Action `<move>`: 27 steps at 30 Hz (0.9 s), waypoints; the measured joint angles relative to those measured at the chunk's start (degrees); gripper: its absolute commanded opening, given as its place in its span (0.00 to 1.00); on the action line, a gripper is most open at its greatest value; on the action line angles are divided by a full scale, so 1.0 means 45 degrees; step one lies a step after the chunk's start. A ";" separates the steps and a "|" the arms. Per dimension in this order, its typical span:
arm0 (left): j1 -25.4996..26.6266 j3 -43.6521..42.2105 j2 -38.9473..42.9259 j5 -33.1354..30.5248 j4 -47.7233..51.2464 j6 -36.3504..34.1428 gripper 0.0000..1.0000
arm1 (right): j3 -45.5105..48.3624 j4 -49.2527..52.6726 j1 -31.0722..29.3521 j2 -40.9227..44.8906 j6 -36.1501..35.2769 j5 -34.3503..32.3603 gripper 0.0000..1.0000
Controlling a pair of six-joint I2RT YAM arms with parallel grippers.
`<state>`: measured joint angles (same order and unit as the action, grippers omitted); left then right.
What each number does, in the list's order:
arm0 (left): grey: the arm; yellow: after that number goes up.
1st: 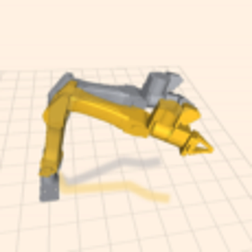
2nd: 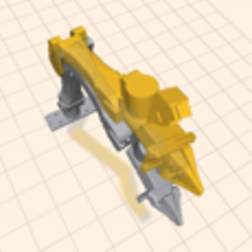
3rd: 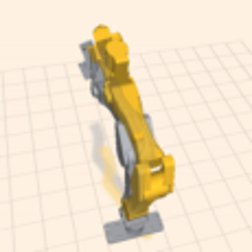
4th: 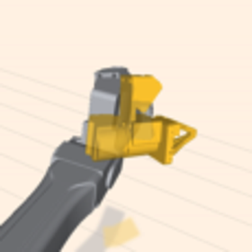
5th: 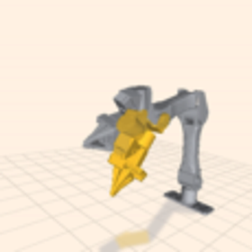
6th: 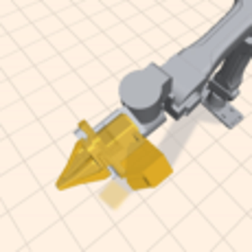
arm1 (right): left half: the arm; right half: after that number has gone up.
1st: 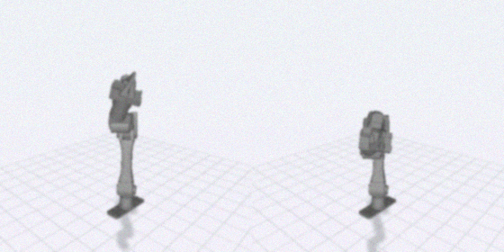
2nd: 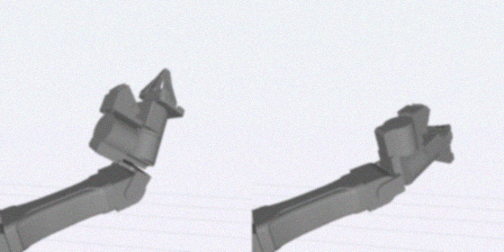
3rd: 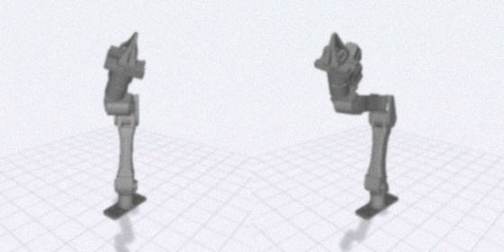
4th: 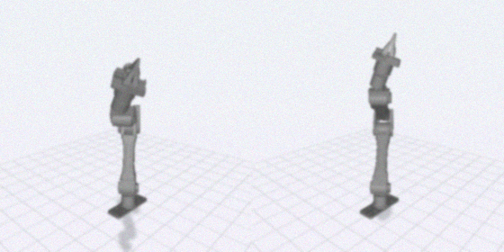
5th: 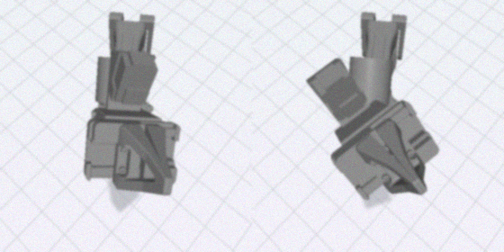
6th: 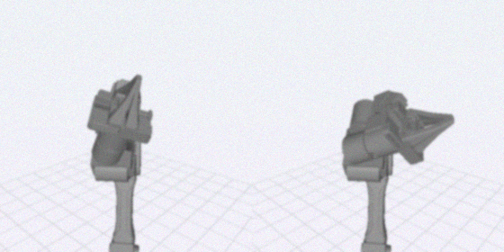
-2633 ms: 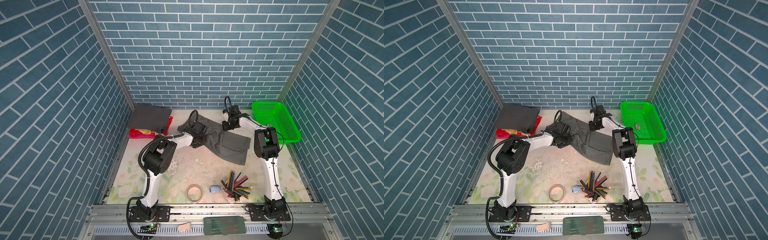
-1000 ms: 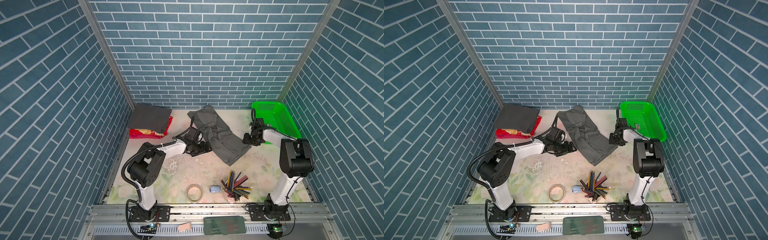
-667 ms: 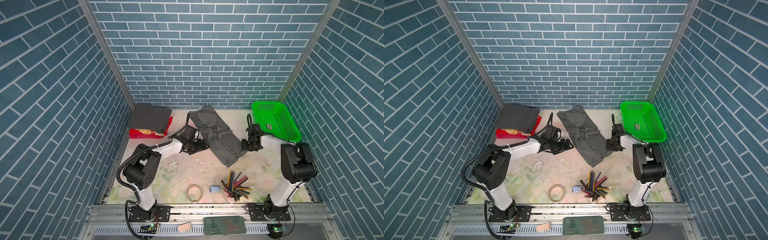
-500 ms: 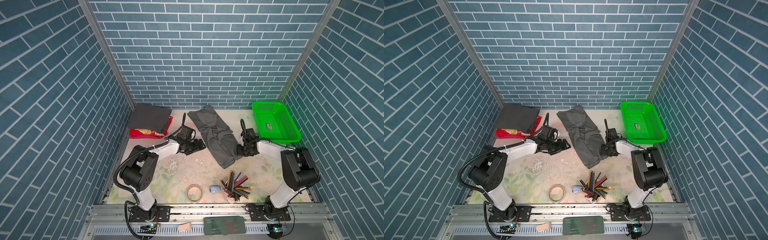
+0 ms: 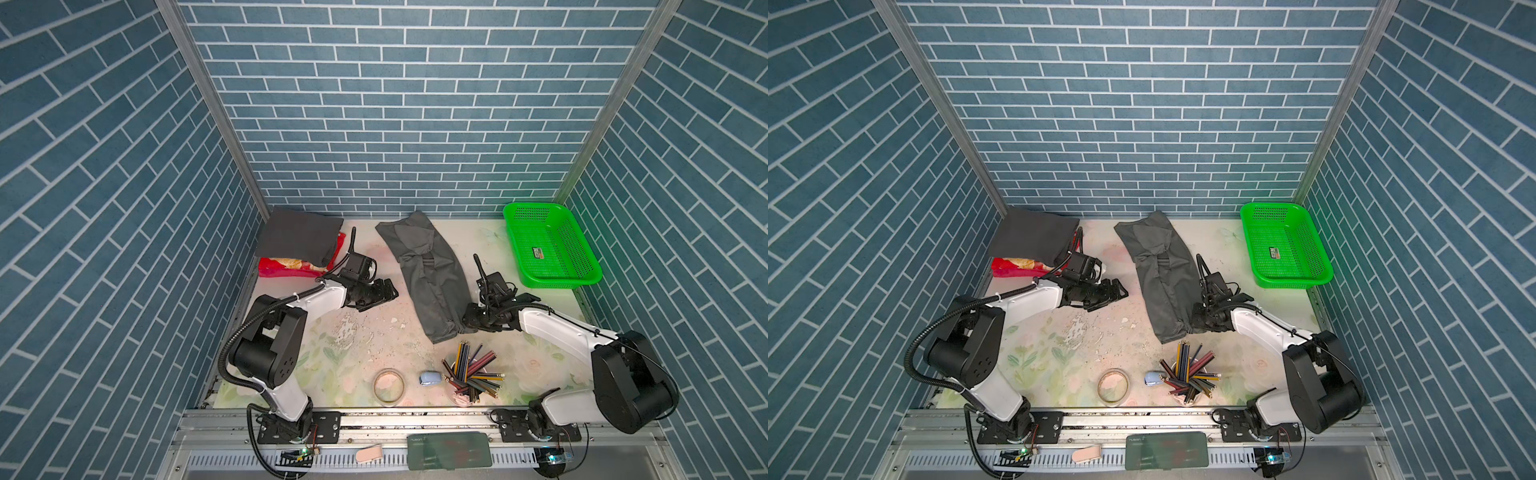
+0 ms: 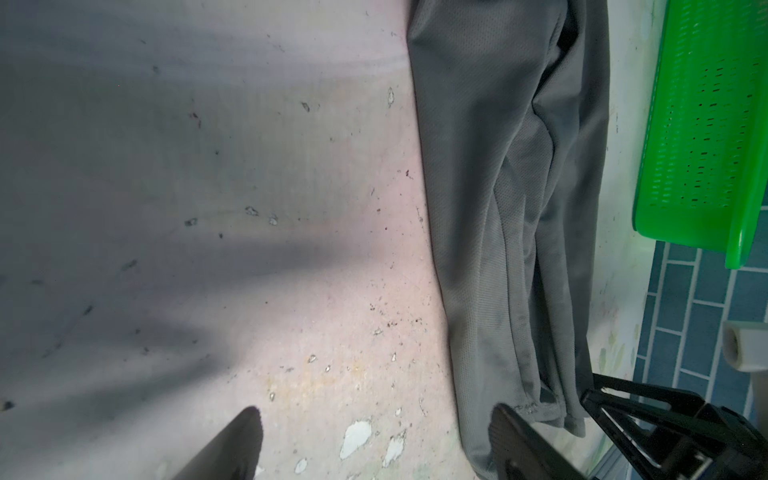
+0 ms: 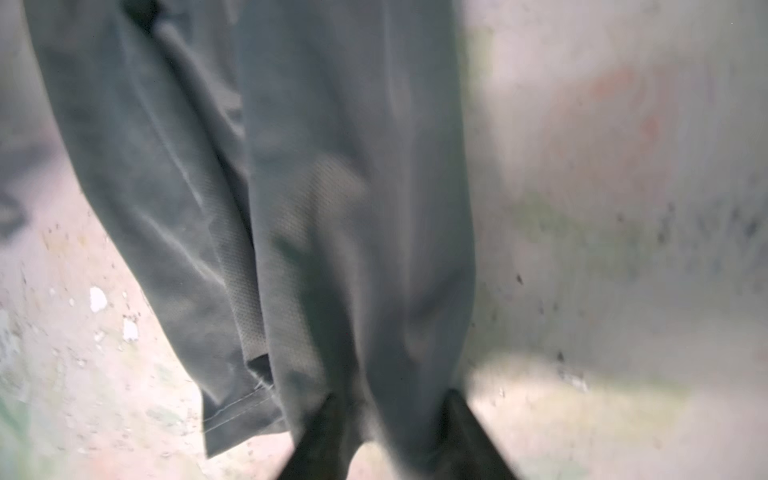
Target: Fold and stack the t-shirts
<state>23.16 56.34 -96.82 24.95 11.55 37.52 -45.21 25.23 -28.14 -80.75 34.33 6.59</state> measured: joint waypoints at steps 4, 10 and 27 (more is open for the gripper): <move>-0.0024 0.0151 -0.0010 0.0039 0.0121 -0.0063 0.88 | -0.2040 0.0957 0.0204 -0.0695 -0.0646 -0.0665 0.79; -0.0024 0.0408 -0.0087 0.0403 -0.0063 0.0097 0.88 | -0.6679 0.0816 0.1545 -0.3682 -0.2064 -0.0772 0.86; -0.0068 0.0952 -0.0719 0.0646 -0.0034 0.0291 0.88 | -1.7500 0.0777 0.2215 -1.3857 -0.5178 0.0612 0.60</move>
<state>22.85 60.62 -100.05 27.86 11.40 38.83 -123.96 28.73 -18.17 -143.11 11.03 9.34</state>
